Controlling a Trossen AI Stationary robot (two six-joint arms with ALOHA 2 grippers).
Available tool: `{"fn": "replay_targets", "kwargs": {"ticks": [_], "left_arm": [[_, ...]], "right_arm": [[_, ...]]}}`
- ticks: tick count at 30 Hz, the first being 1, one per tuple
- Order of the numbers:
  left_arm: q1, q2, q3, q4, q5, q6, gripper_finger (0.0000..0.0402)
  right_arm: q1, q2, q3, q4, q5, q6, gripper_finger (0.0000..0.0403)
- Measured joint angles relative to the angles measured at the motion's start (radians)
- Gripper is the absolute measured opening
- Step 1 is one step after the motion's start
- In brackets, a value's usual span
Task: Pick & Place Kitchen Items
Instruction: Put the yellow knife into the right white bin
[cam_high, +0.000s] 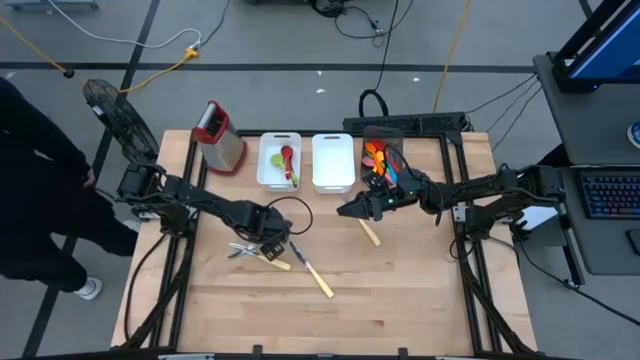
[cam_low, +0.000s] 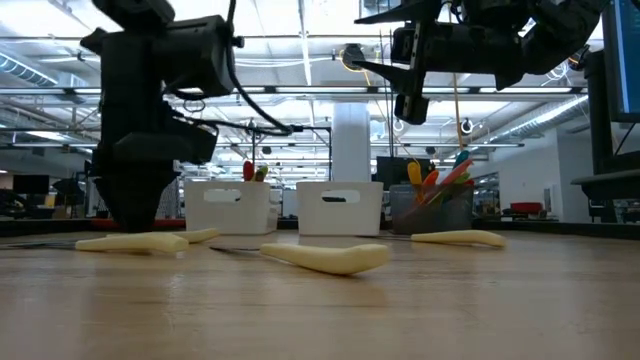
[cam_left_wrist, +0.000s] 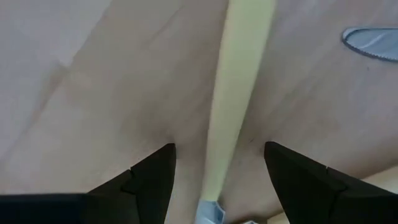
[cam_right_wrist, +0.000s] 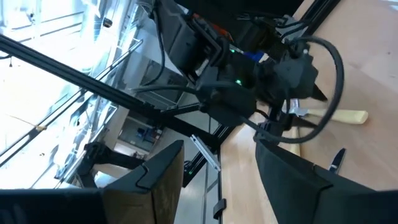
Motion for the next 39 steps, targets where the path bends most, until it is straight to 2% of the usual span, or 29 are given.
{"fn": "replay_targets", "kwargs": {"ticks": [3,6,16,39], "left_arm": [[0.003,-0.006,-0.041,0.058,0.014,0.024,0.0248],[0.003,-0.008,-0.076,0.092,0.008,0.035,0.0217],[0.006,-0.008,-0.089,0.107,-0.04,0.036,0.0028],[0.005,-0.002,-0.034,0.041,-0.051,0.081,0.0027]], "right_arm": [[0.0,0.0,0.0,0.0,0.0,0.0,0.0192],[0.0,0.0,0.0,0.0,0.0,0.0,0.0192],[0.0,0.0,0.0,0.001,0.032,0.015,0.0192],[0.0,0.0,0.0,0.001,0.052,0.015,0.0192]]}}
